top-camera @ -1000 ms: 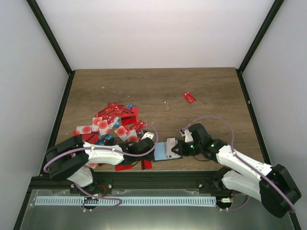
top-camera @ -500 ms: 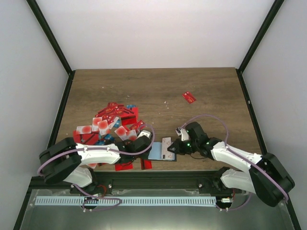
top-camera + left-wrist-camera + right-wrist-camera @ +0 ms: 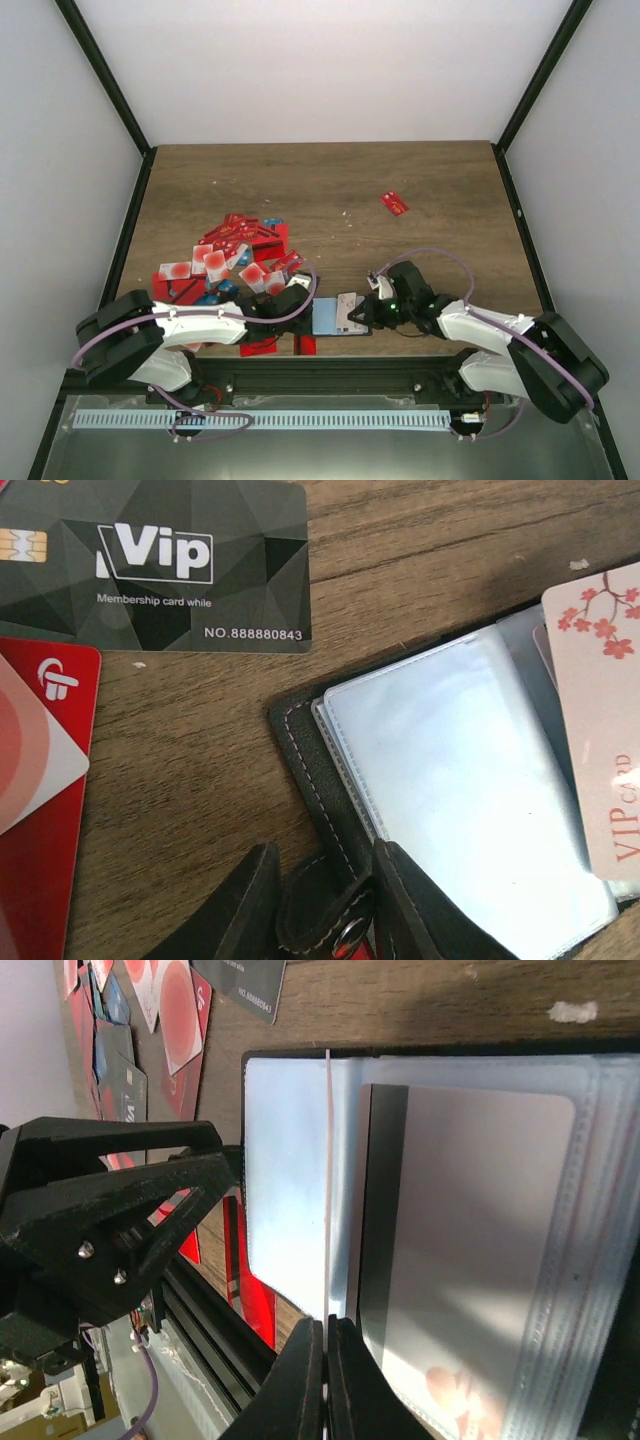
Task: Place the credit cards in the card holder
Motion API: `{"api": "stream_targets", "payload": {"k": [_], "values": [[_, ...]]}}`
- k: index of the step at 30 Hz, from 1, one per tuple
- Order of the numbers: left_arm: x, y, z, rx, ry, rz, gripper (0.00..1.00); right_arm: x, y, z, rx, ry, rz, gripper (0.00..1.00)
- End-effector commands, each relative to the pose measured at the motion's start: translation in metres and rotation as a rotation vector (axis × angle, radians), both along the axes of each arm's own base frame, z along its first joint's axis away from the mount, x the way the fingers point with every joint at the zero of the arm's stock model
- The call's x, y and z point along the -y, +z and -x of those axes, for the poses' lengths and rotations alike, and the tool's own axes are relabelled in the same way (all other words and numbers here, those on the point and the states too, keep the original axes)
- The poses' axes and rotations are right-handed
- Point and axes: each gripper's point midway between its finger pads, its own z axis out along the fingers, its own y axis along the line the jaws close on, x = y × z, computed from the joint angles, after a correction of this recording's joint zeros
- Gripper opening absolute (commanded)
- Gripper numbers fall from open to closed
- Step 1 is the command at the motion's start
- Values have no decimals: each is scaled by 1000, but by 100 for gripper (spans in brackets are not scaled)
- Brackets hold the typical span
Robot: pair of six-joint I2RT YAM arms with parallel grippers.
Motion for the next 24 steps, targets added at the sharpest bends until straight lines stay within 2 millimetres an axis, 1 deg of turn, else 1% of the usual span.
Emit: {"api": "stream_targets", "payload": {"k": [1, 10, 17, 24], "values": [[3, -5, 5, -29, -6, 20, 27, -3, 2, -7, -4, -26, -34, 1], [0, -6, 7, -29, -8, 20, 27, 5, -10, -11, 12, -47, 40, 1], [-2, -11, 8, -35, -6, 8, 26, 9, -14, -13, 27, -59, 69, 1], [1, -14, 9, -52, 8, 24, 23, 5, -20, -4, -8, -34, 29, 1]]}}
